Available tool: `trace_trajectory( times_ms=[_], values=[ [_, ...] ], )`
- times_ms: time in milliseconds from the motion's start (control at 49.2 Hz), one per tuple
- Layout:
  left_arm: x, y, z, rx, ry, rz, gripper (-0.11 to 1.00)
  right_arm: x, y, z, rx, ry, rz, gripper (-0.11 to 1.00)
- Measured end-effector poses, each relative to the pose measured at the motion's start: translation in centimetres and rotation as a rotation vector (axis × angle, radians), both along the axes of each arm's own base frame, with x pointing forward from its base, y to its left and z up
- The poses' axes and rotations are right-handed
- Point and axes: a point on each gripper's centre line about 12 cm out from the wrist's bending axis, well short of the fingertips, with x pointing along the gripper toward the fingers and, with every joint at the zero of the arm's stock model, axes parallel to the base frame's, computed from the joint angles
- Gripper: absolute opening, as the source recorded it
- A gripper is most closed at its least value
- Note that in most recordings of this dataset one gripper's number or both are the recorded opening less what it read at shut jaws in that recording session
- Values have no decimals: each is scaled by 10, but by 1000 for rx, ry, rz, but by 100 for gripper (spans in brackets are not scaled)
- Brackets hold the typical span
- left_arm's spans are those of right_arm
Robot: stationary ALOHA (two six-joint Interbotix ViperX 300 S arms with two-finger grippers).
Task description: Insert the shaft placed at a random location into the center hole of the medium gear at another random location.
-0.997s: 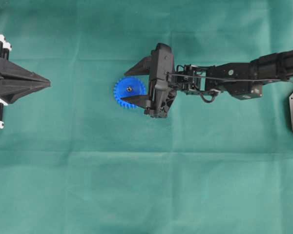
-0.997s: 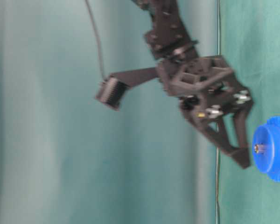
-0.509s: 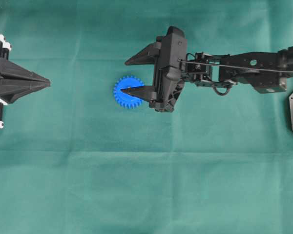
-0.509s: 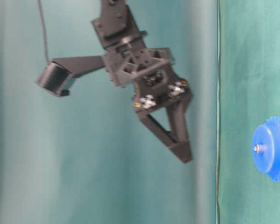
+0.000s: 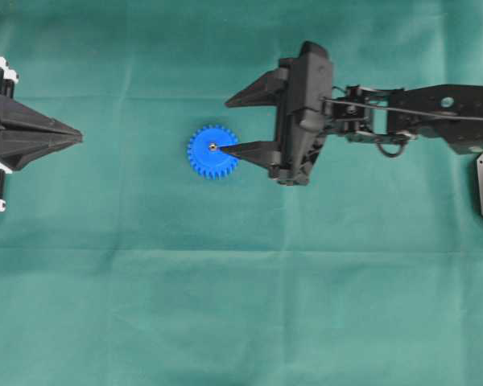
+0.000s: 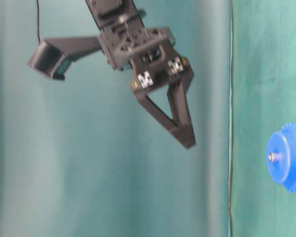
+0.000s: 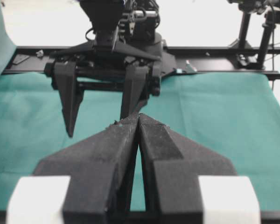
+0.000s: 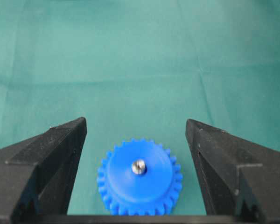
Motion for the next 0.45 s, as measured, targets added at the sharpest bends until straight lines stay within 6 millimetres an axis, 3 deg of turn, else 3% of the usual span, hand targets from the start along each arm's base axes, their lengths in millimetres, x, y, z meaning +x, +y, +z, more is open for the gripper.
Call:
trace_trajectory(
  times_ms=[448],
  values=[
    [0,0,0,2,0,0,0,-66,6,9,7,-21,-6,86]
  ],
)
